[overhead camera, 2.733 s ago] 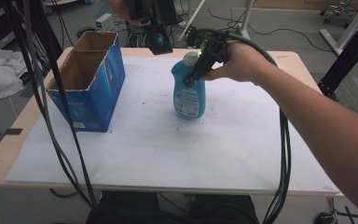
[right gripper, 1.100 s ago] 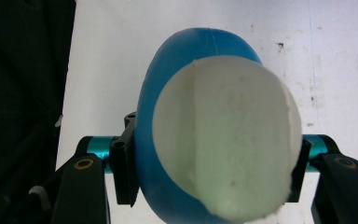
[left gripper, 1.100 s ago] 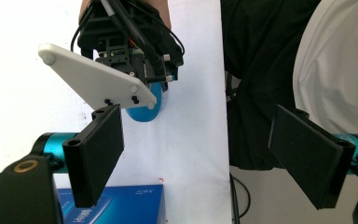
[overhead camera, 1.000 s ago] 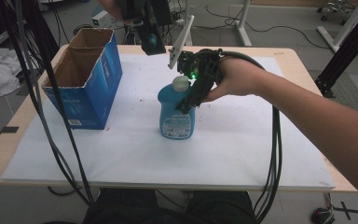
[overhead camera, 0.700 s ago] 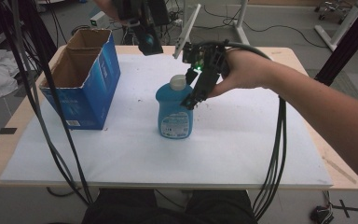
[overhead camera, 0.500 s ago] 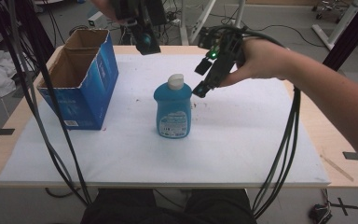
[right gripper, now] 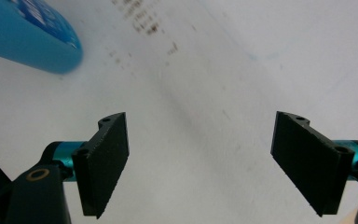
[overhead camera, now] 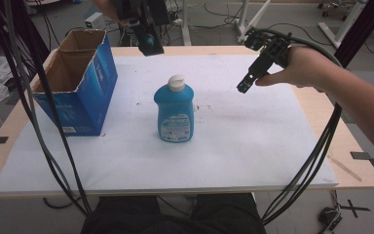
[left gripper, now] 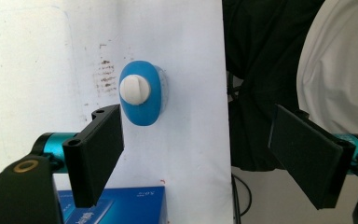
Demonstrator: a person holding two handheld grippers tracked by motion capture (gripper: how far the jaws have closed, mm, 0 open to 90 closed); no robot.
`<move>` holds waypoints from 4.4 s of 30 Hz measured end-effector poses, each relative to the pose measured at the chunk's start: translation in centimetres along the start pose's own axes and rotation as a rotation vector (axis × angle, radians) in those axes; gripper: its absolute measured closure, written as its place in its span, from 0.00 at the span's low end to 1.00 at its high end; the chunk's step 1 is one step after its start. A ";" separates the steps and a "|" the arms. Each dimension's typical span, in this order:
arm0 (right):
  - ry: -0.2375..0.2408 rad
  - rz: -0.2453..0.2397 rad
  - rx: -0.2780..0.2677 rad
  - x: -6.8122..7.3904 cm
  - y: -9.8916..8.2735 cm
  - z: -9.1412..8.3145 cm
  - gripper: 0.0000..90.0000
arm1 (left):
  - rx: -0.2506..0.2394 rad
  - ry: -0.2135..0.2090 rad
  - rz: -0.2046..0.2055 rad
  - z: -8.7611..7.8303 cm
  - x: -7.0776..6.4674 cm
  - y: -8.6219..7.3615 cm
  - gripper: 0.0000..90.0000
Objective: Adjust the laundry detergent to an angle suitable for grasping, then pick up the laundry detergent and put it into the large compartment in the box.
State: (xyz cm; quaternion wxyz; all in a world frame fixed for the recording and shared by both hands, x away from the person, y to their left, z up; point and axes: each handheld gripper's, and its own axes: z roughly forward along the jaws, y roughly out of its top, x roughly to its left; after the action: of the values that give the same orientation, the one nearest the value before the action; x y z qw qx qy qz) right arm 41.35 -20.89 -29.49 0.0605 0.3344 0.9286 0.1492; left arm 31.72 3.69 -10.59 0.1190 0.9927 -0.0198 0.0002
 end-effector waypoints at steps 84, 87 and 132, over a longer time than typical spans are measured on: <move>0.026 0.115 0.020 -2.2 -3.0 1.5 0.20 | -0.015 0.013 -0.029 3.7 1.8 -1.4 0.20; 0.026 0.118 0.020 -2.2 -3.1 1.5 0.20 | -0.007 0.016 -0.029 4.3 2.1 -1.5 0.20; 0.036 0.117 -0.017 -2.2 -3.2 1.9 0.20 | -0.002 0.021 -0.108 12.6 5.6 -2.9 0.20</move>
State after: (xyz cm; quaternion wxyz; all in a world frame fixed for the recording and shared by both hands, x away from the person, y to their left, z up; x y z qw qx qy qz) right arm 41.48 -24.16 -32.23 0.0379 0.3849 0.9071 0.1663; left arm 37.39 3.35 -23.47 0.1202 0.9921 0.0349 0.0042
